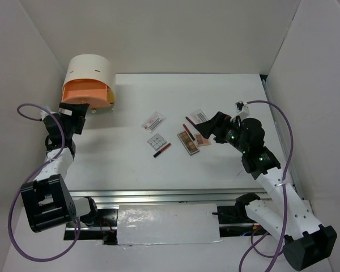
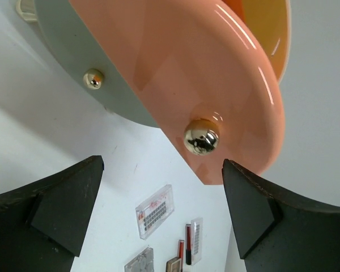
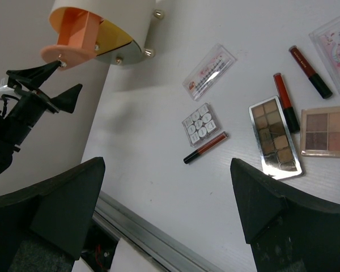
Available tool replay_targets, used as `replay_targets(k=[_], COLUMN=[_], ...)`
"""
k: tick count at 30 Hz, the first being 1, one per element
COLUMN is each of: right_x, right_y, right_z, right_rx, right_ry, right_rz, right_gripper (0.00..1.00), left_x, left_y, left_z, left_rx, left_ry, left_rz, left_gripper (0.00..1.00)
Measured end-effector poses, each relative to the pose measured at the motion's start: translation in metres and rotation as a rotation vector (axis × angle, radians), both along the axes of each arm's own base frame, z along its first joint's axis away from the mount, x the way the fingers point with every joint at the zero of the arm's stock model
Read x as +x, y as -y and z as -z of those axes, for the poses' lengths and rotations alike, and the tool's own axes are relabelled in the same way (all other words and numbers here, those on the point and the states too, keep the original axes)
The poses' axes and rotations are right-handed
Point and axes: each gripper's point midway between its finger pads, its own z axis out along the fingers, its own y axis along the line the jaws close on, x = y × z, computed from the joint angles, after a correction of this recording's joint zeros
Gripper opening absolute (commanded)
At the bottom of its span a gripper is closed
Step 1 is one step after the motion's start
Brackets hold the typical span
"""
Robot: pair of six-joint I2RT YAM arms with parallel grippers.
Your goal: Organize the makeup
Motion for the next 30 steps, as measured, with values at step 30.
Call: replay_targets(k=[30], right_x=[-0.011], right_y=[0.017], right_z=[-0.014], right_rx=[-0.032], right_ry=[0.041], right_rz=[0.065], right_gripper=[1.00], left_x=[-0.117], left_y=[0.285], left_z=[0.062], left_rx=[0.701], left_ry=[-0.180], left_rz=[0.938], left_gripper=[0.99])
